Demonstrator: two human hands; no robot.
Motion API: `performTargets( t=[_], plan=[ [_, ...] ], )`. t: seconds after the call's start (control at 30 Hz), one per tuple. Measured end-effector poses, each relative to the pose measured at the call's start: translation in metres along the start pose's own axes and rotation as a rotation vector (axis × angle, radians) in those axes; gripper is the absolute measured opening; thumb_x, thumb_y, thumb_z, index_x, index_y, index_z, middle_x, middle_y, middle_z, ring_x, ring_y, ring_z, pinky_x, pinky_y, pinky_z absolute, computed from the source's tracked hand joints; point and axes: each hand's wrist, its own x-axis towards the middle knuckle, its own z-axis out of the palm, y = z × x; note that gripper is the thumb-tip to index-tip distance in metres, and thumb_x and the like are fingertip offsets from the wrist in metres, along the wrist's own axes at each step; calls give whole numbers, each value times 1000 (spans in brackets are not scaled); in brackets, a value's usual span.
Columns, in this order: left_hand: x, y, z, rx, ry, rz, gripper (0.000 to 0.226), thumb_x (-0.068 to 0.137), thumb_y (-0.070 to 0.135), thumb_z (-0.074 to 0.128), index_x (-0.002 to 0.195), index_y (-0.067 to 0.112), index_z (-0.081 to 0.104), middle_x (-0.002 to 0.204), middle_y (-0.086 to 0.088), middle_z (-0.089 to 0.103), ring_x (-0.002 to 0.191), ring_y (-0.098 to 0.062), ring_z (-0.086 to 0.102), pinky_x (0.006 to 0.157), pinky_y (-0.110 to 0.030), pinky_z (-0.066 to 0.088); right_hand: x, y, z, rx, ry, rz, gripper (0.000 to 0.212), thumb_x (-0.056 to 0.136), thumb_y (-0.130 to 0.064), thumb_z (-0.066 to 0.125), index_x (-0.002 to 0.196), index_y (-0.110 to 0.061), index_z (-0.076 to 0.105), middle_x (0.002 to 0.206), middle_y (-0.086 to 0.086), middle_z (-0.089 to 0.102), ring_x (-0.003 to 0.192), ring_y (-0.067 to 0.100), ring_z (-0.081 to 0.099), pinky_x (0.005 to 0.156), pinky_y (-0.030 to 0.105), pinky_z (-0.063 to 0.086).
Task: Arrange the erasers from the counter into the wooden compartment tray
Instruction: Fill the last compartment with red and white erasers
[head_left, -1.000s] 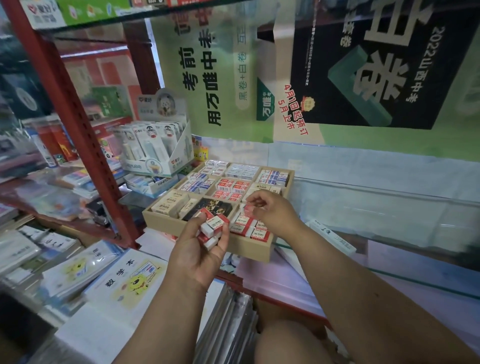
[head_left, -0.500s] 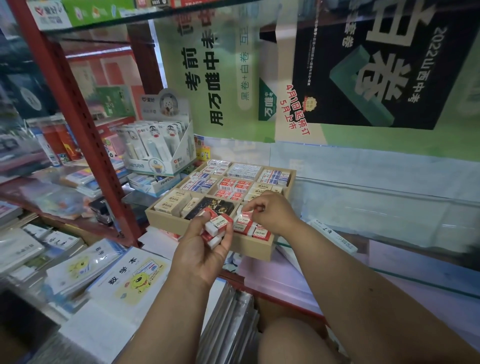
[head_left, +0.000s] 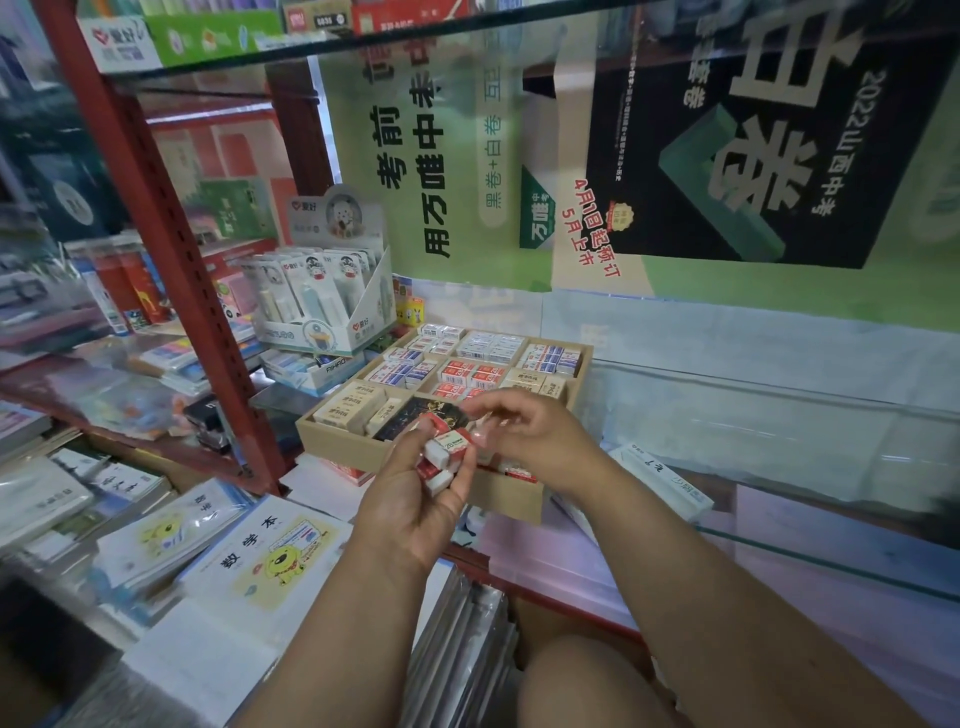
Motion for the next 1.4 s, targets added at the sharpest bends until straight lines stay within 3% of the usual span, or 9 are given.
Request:
performTargets(
  t=[0.07,0.23,0.33,0.47,0.57,0.73,0.83,1.17,1.4],
  plan=[
    [0,-3,1,9,-18,-3,39,88,16,64,124,4,58,119,-22,64,80,-28,70,51,-25,57,-8,-7,5,76,-89,38,29,85,0,64,107,-18,69,96,2,66,91,14,62,91,26,50],
    [-6,-7,8,50,-22,27,11,91,18,61,94,8,58,69,-11,59,47,-14,56,38,-15,44,-18,-9,-4,114,-87,5,25,84,5,64,101,-13,71,106,4,68,90,16,65,87,26,53],
    [-8,-9,13,80,-18,17,12,94,19,59,94,7,58,67,-12,62,48,-15,57,37,-15,44,-21,-10,-5,34,-23,-31,28,80,2,70,88,-24,72,103,6,70,87,21,63,84,35,54],
    [-8,-6,11,114,28,30,17,92,19,60,102,5,59,80,-18,65,63,-21,58,36,-17,44,-20,-16,-25,14,207,2,22,79,-2,72,82,-23,72,83,-3,71,72,10,67,62,21,57],
    [-11,-2,8,66,61,40,15,90,16,63,97,4,59,72,-17,67,65,-23,59,37,-18,44,-12,-4,-47,-173,409,148,14,79,-8,74,84,-21,72,88,-3,71,78,13,69,70,33,59],
    [-15,-4,8,55,68,21,18,89,16,64,101,2,61,84,-19,65,68,-23,59,38,-18,46,-4,11,-46,-367,372,246,14,74,-14,80,86,-13,73,91,3,73,82,20,69,79,40,57],
    [-15,-5,9,55,67,11,18,90,16,64,102,3,61,88,-20,65,70,-22,59,38,-19,46,-1,12,-41,-555,304,233,13,79,-16,74,91,-10,74,95,3,73,86,20,68,83,36,54],
    [-13,-6,5,93,51,1,18,89,18,64,101,6,60,81,-16,65,67,-21,58,36,-18,44,7,21,-28,-810,298,188,13,87,-12,62,85,-9,75,97,0,59,87,18,61,74,23,47],
    [-12,-13,0,210,0,-10,19,87,26,63,97,10,58,70,-11,60,50,-15,58,31,-13,35,12,14,-24,-812,290,326,11,88,-7,55,85,-8,65,94,10,68,89,26,64,66,24,43]
  ],
)
